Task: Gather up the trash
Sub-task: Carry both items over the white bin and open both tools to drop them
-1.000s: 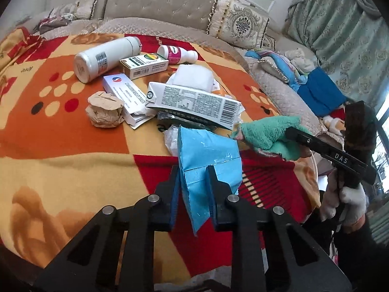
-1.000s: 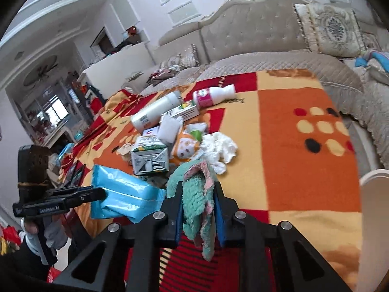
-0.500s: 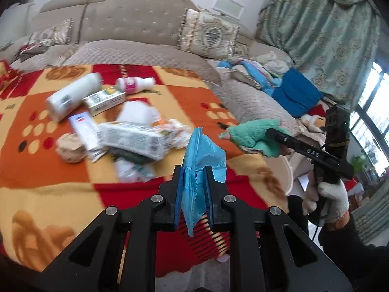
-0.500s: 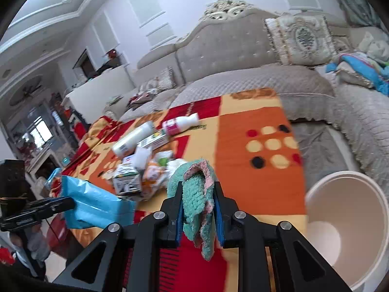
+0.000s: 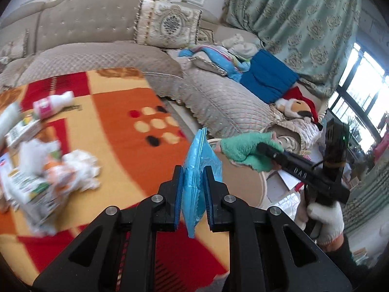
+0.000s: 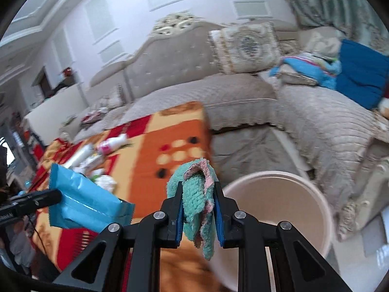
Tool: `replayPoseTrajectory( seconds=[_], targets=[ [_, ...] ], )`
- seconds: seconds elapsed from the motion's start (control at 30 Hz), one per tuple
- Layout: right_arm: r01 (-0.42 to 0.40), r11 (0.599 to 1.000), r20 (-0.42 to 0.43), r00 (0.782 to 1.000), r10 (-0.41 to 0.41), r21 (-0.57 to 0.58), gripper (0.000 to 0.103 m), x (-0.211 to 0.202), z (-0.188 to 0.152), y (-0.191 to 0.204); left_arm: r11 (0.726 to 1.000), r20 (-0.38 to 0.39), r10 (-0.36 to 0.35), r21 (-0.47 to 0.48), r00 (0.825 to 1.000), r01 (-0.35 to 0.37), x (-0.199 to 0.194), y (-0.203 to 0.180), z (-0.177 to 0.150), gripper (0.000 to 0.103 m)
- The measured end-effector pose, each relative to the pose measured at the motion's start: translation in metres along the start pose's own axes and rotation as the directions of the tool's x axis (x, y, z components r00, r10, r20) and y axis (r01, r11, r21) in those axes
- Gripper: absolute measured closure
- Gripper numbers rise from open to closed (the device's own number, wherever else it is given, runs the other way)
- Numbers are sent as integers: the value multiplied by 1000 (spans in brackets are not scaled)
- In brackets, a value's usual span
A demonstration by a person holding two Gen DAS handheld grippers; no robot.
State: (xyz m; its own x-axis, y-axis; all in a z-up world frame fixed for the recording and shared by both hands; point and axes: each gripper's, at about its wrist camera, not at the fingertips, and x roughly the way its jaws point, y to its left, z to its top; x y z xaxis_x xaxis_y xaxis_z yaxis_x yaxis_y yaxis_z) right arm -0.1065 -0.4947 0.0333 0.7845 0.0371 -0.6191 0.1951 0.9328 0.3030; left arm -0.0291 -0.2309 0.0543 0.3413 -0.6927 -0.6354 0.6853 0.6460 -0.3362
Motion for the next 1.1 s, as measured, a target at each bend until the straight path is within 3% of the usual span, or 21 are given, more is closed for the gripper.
replayPoseTrajectory(
  seconds=[0.13, 0.3, 0.33, 0.4, 0.5, 0.6, 0.67, 0.73, 0.97, 1.1],
  targets=[
    [78, 996, -26, 997, -77, 33, 83, 4, -5, -32, 1000, -40, -24, 12, 999, 24, 43, -25, 13, 89],
    [157, 984, -93, 984, -149, 83, 83, 23, -16, -69, 1000, -42, -2, 17, 999, 2, 79, -42, 18, 89],
    [165, 982, -105, 982, -155, 96, 81, 27, -18, -74, 1000, -35, 3, 19, 999, -3, 84, -45, 20, 89],
    [179, 977, -125, 978, -165, 115, 62, 33, -23, -84, 1000, -32, -24, -6, 999, 24, 92, -45, 23, 89],
    [184, 975, -129, 977, -168, 123, 57, 39, -26, -87, 998, -39, -56, -17, 998, 55, 98, -49, 26, 85],
    [176, 977, -142, 977, -158, 123, 57, 43, -29, -86, 996, -47, -85, -12, 995, 85, 99, -52, 26, 63],
    [169, 978, -145, 978, -151, 122, 57, 44, -31, -84, 993, -53, -118, -23, 992, 117, 97, -53, 27, 43],
    [173, 977, -146, 977, -155, 121, 57, 44, -31, -83, 989, -55, -146, -31, 988, 145, 95, -54, 29, 43],
    [167, 976, -121, 981, -151, 137, 56, 32, -27, -83, 990, -74, -140, -42, 987, 137, 97, -53, 26, 43],
    [180, 975, -113, 980, -166, 132, 39, 27, -26, -82, 986, -124, -165, -46, 979, 160, 109, -57, 21, 43]
  ],
)
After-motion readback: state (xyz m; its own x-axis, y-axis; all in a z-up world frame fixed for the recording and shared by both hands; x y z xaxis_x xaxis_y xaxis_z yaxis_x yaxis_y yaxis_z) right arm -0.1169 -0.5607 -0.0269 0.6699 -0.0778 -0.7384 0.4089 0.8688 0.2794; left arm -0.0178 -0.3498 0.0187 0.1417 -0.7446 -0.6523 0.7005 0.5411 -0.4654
